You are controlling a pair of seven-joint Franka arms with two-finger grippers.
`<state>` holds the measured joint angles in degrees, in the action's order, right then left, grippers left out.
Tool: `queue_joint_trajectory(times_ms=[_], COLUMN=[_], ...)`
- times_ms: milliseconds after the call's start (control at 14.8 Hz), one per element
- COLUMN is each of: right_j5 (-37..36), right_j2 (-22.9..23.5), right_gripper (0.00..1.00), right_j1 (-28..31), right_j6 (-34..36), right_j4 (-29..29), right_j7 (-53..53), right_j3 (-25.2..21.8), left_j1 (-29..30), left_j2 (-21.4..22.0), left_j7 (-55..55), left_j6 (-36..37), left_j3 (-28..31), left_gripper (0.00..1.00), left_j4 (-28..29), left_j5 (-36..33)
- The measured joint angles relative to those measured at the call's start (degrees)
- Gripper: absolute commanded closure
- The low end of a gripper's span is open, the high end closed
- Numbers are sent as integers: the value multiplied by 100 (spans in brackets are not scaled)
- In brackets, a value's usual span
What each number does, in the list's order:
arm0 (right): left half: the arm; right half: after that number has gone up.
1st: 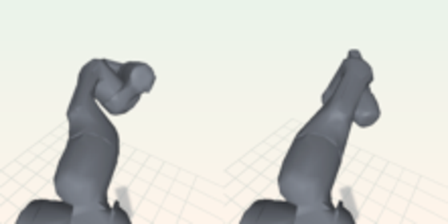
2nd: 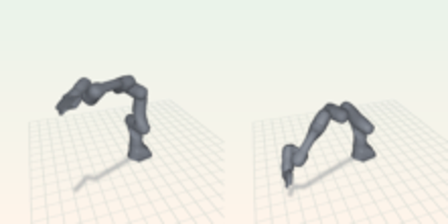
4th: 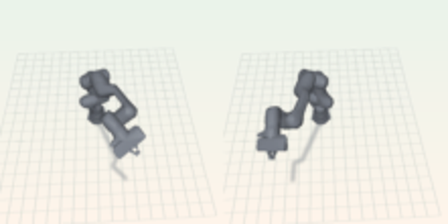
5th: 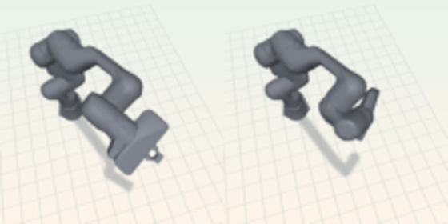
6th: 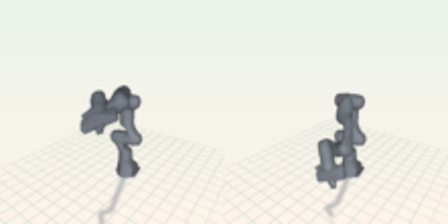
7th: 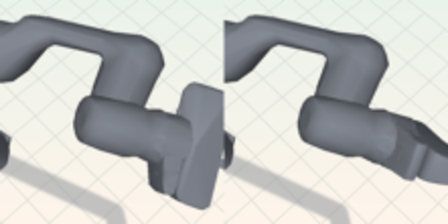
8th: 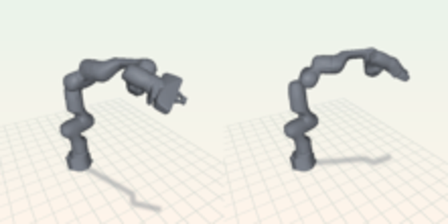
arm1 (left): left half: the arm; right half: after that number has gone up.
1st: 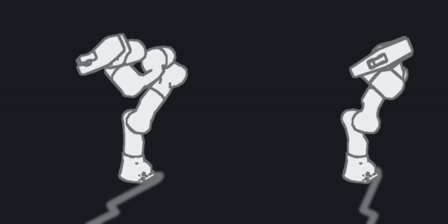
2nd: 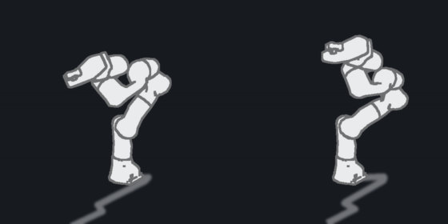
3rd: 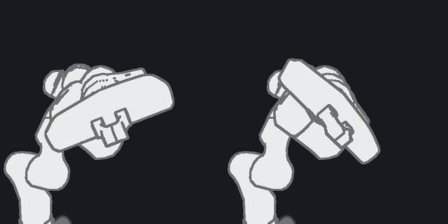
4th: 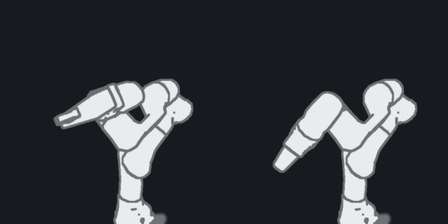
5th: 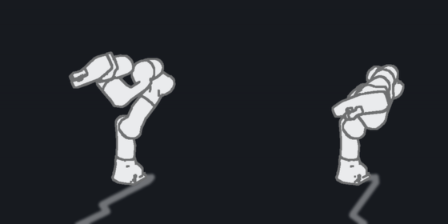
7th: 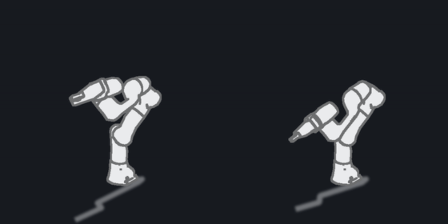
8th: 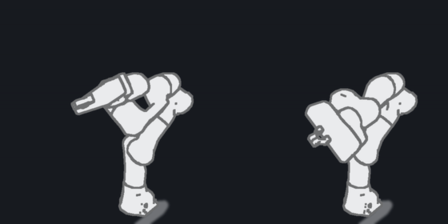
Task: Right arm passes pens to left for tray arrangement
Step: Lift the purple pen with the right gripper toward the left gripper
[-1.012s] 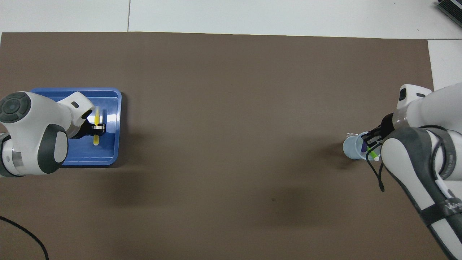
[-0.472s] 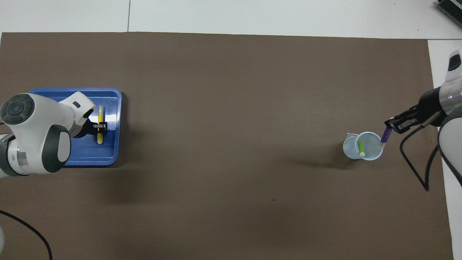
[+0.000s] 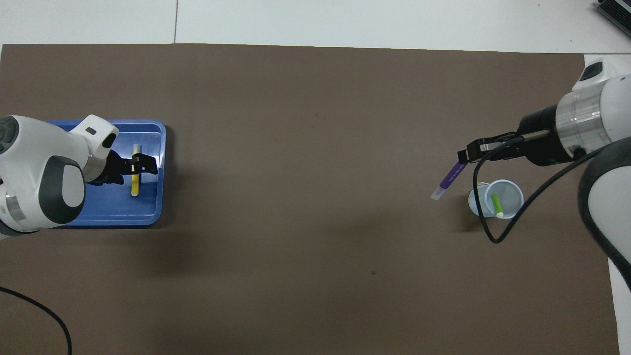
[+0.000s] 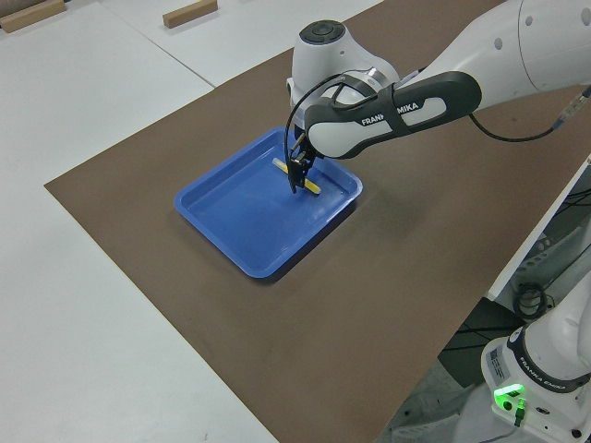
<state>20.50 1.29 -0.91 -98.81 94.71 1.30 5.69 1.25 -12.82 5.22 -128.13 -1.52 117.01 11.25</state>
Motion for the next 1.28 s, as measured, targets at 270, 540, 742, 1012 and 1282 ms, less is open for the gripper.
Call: queue_joint_trajectory(times_ms=[270, 540, 742, 1012, 1282], right_j5=[191, 341, 655, 765, 777], right_j2=[3, -85, -260, -396, -399], right_gripper=[100, 100, 100, 100, 100], right_j1=[-649, -1450, -1717, -2182, -2601], right_j6=[-823, -2272, -3153, -4425, -5521], right_j4=[174, 749, 1280, 1790, 2173], right_j7=[-1327, -2583, -2958, -3918, -4849], right_j3=[15, 47, 48, 47, 48], left_j1=[-1, -23, -136, -270, -638], left_j2=[105, 365, 562, 714, 919], left_j7=[845, 2414, 4048, 5721, 7053], left_j6=[1075, 1589, 1603, 1579, 1352], left_j3=[-38, -129, -242, -354, -405], left_gripper=[5, 8, 8, 8, 8], left_j4=[-780, -1229, -1247, -1251, -1258], left_j5=[366, 994, 1170, 1840, 2247])
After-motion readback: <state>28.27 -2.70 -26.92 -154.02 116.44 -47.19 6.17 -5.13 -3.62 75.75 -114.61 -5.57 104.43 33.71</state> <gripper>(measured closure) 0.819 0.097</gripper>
